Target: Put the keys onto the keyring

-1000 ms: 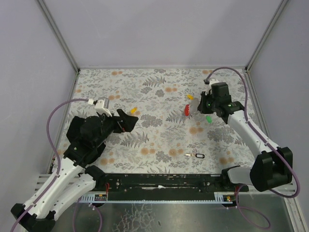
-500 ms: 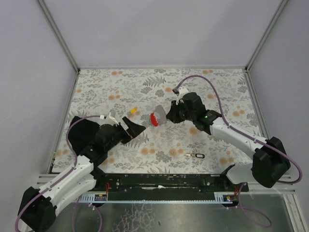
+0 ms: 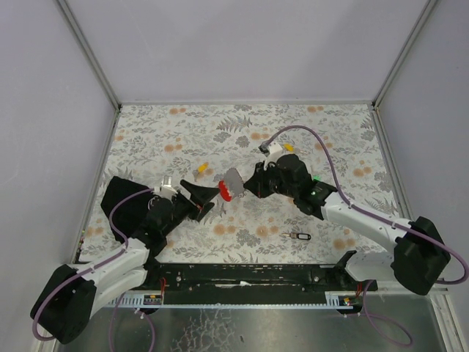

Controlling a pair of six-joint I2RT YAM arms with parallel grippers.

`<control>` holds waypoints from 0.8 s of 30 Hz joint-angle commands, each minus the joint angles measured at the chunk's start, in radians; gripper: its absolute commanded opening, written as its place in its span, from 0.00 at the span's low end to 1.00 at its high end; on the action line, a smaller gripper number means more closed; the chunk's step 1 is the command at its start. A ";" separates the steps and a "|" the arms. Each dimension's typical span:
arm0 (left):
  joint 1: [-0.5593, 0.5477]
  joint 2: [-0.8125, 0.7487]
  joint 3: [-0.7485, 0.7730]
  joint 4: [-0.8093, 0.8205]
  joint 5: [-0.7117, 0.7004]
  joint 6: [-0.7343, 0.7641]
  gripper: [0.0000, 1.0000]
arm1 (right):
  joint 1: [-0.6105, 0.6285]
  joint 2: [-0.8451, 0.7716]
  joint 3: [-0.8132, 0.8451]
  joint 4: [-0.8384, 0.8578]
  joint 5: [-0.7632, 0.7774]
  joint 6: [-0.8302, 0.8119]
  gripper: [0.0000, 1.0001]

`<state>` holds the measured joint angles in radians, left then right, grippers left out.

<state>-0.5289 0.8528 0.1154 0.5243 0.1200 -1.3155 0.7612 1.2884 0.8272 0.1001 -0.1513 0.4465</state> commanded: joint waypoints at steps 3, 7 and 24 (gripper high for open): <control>0.015 0.053 0.000 0.224 0.002 -0.100 0.91 | 0.034 -0.087 -0.036 0.172 -0.022 0.056 0.00; 0.015 0.098 -0.011 0.288 0.018 -0.136 0.88 | 0.044 -0.112 -0.055 0.210 -0.025 0.069 0.00; 0.016 0.233 -0.012 0.535 0.026 -0.187 0.40 | 0.068 -0.148 -0.119 0.256 -0.051 0.077 0.00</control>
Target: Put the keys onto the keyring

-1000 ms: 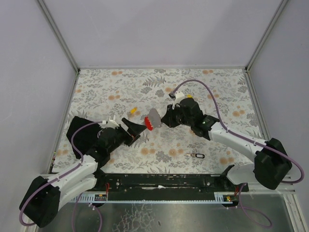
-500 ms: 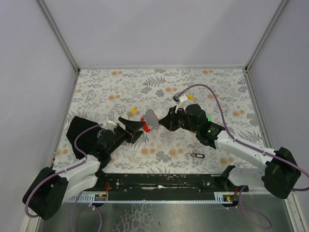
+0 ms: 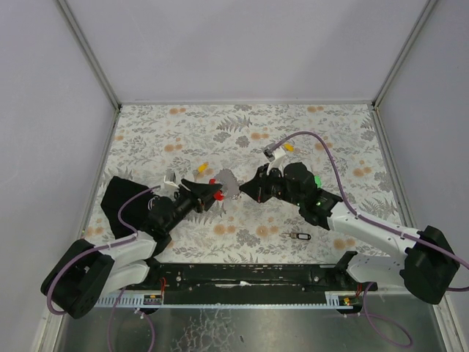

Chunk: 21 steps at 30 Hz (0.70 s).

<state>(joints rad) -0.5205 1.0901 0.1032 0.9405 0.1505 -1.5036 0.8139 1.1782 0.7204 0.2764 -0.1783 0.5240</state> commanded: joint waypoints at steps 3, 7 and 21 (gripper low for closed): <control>0.009 -0.021 0.003 0.103 -0.012 0.018 0.30 | 0.016 -0.049 -0.045 0.088 -0.034 -0.005 0.00; 0.013 -0.064 0.028 0.010 -0.014 0.074 0.12 | 0.017 -0.065 -0.085 0.107 -0.054 -0.014 0.00; 0.013 -0.193 0.408 -0.744 0.046 0.710 0.00 | 0.017 -0.141 -0.130 0.025 -0.102 -0.201 0.49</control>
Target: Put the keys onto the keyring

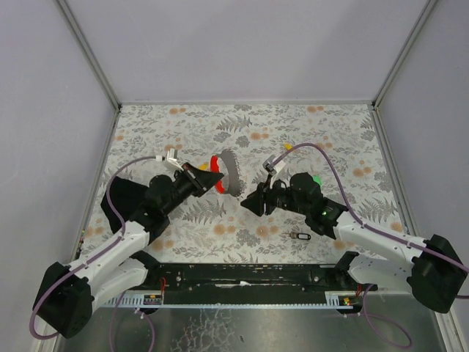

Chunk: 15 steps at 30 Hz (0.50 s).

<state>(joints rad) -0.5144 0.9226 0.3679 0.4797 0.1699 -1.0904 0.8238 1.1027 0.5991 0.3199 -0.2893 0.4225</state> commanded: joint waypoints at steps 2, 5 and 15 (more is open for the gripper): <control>0.007 -0.019 0.222 -0.425 0.039 0.414 0.00 | 0.005 -0.087 -0.009 -0.051 0.024 -0.156 0.51; 0.007 0.008 0.339 -0.596 0.066 0.576 0.00 | -0.002 -0.114 -0.008 -0.085 0.015 -0.232 0.55; 0.005 0.219 0.683 -1.066 0.180 1.030 0.00 | -0.154 -0.197 -0.062 -0.053 -0.070 -0.379 0.57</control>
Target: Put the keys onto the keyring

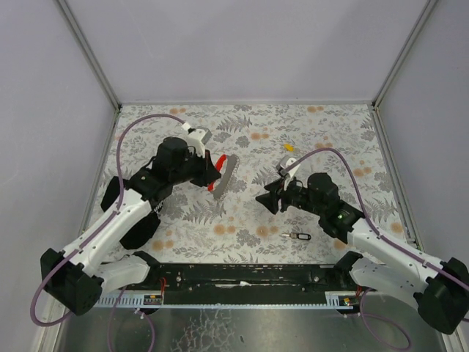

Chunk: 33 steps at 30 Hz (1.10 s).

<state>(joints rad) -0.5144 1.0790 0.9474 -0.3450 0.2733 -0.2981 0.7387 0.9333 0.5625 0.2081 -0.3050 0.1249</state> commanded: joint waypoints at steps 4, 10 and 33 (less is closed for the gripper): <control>-0.006 0.133 0.198 -0.378 0.089 0.309 0.00 | -0.102 -0.025 -0.045 0.125 -0.061 -0.135 0.58; -0.064 0.191 0.301 -0.513 0.040 0.359 0.00 | -0.104 0.028 -0.126 0.408 -0.046 -0.136 0.58; -0.247 0.304 0.457 -0.670 -0.141 0.373 0.00 | -0.104 0.370 -0.101 0.788 -0.226 -0.071 0.52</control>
<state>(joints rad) -0.7479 1.3766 1.3640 -0.9993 0.1486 0.0536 0.6392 1.2964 0.4179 0.9012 -0.5159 0.0536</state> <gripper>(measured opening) 0.037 0.530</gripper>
